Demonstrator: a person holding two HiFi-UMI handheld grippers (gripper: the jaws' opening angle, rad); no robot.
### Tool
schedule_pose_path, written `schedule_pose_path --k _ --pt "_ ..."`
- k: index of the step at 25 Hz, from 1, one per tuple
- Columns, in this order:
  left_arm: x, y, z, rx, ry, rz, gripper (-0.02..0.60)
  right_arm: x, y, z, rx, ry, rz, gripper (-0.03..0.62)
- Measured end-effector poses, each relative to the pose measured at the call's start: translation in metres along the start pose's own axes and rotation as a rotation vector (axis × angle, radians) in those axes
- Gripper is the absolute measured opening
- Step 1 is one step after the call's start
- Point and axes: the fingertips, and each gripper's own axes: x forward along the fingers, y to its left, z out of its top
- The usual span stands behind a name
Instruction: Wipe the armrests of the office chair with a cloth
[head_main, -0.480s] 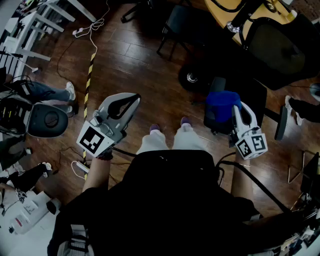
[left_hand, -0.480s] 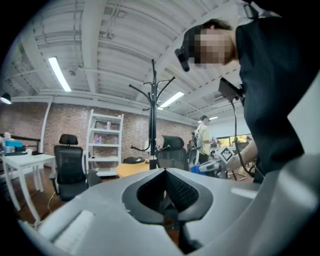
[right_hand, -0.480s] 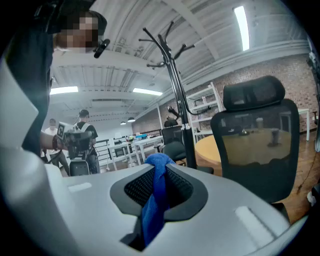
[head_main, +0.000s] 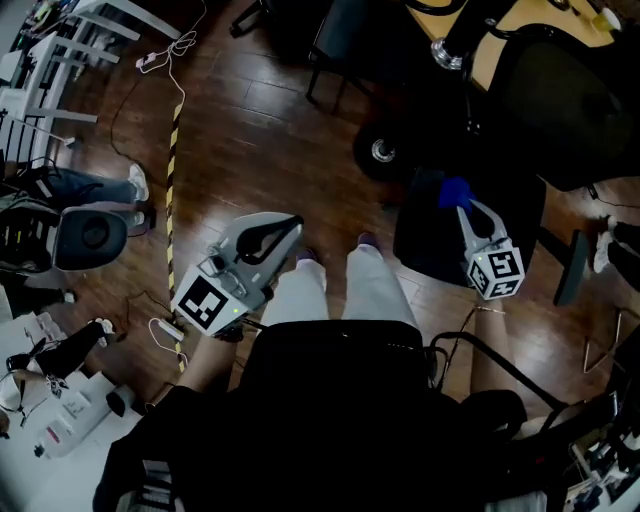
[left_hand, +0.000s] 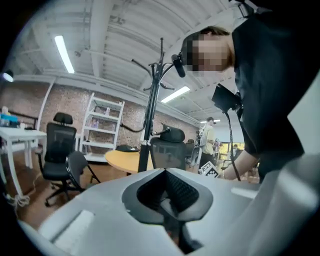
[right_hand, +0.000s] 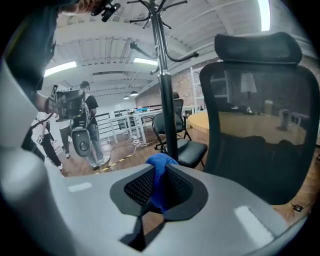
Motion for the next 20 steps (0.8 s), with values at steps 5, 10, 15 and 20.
schedule_pose_path --k 5,10,15,20 --pt "0.060 -0.108 -0.076 -0.053 0.070 -0.264 0.006 -0.019 -0.003 -0.044 0.002 0.068 -0.062 0.046" --pt "0.127 -0.130 -0.134 -0.016 0.131 -0.425 0.006 -0.018 -0.040 -0.063 0.038 0.071 -0.171 0.046" --pt "0.142 -0.066 -0.176 -0.013 0.175 -0.450 0.006 0.079 -0.057 -0.059 -0.007 0.068 -0.157 0.046" --pt "0.136 -0.076 -0.202 -0.109 0.224 -0.448 0.006 0.089 -0.074 -0.058 -0.066 0.112 -0.065 0.044"
